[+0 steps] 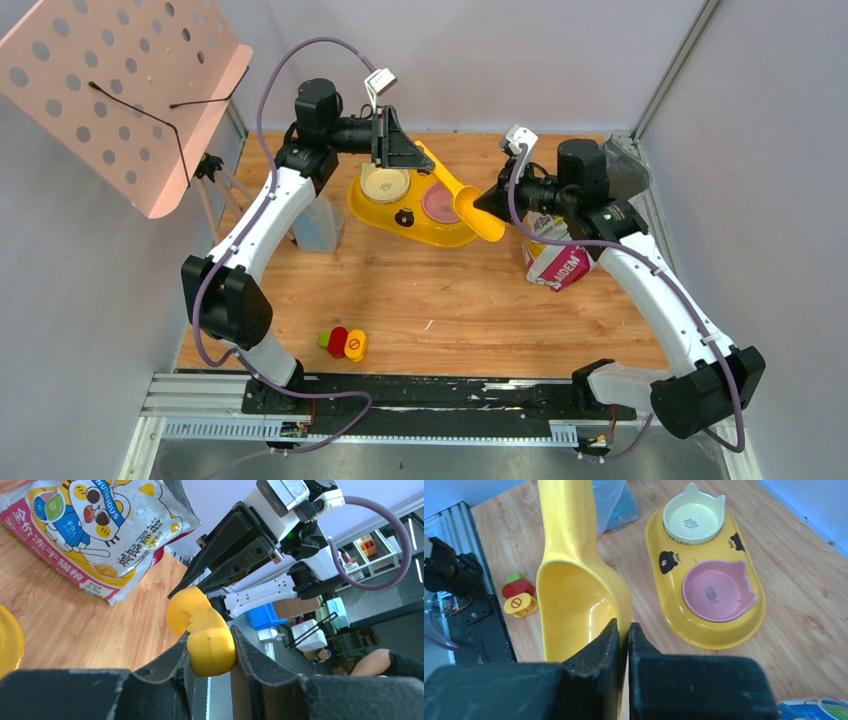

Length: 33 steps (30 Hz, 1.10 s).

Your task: Serve the pet food

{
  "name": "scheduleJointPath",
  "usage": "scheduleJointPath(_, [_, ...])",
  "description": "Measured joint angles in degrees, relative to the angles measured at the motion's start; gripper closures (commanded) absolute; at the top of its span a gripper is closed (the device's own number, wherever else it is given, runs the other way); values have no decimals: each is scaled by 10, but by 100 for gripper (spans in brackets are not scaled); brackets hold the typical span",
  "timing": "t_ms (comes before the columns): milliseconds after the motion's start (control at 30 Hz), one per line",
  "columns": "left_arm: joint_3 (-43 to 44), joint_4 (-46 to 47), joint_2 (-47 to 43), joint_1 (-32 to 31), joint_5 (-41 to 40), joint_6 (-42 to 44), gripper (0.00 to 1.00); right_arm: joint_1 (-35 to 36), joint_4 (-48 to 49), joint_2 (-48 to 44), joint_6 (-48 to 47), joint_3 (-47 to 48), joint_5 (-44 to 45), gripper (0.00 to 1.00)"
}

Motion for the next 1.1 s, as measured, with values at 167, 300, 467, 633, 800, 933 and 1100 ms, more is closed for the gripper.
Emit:
scheduleJointPath(167, [8,-47,0,-3,-15,27,37,6,-3,0,-9,0,37,100])
scheduleJointPath(300, [12,-105,-1,-3,-42,70,36,28,-10,7,-27,9,55,100])
scheduleJointPath(467, [12,-150,-3,-3,-60,98,46,38,-24,21,-38,22,76,100])
scheduleJointPath(633, [12,-171,-3,-4,-67,115,48,40,-28,29,-39,26,90,100])
scheduleJointPath(800, [12,-188,-7,-10,-67,134,55,43,-28,30,-42,34,103,100])
scheduleJointPath(933, [12,-195,-11,-14,-68,144,56,56,-29,33,-58,42,121,100])
scheduleJointPath(1100, [12,-202,-13,-14,-71,153,65,74,-31,40,-78,50,142,100])
